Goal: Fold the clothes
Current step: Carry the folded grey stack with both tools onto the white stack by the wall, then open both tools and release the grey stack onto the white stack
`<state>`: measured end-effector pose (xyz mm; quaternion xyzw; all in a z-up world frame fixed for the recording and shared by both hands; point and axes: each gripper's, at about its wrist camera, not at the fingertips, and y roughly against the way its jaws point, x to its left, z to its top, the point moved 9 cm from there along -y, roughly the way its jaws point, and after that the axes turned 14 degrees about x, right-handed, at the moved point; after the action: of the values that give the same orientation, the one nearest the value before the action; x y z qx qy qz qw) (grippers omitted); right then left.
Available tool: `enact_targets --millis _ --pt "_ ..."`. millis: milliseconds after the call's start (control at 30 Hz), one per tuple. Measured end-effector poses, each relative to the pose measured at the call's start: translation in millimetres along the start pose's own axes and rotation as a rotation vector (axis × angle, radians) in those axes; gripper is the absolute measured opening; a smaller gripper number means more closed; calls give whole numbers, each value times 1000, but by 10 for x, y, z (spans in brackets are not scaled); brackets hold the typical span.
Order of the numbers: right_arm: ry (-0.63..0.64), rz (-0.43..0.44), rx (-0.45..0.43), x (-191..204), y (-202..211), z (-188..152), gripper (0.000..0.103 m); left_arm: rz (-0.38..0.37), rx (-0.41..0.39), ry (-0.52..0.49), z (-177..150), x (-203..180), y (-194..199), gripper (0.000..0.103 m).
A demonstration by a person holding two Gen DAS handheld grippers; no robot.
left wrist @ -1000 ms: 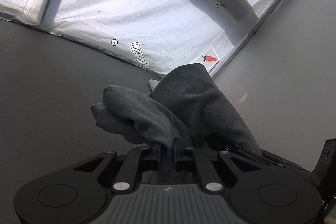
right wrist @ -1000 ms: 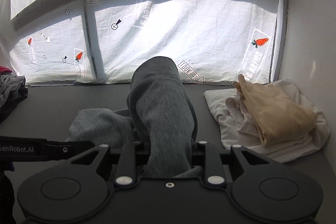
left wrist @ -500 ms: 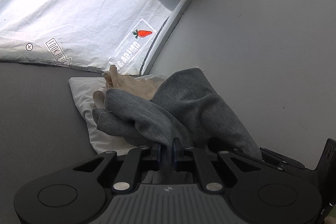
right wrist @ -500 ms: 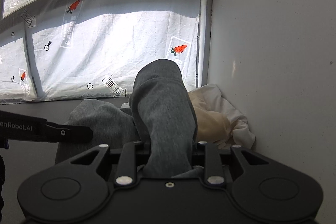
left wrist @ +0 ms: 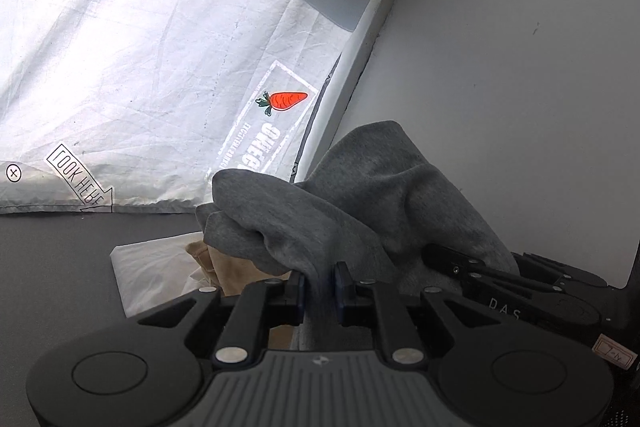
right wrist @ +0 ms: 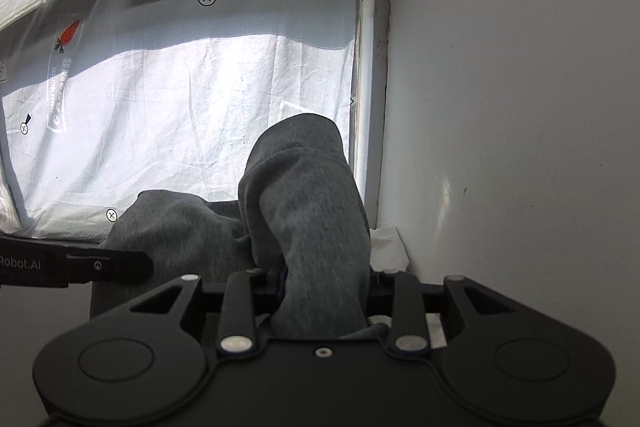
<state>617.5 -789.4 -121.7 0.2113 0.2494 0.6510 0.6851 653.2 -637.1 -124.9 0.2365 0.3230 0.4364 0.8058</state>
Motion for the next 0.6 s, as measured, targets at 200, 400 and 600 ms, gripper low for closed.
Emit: enact_targets --millis 200,400,600 --pt "159 -191 -19 -62 -399 -4 50 104 94 69 -102 437 -594 30" --pt "103 -88 93 -36 -733 -294 48 114 127 97 -250 517 -699 51" --pt "50 -95 137 -160 -753 -424 52 108 156 127 -416 512 -674 74"
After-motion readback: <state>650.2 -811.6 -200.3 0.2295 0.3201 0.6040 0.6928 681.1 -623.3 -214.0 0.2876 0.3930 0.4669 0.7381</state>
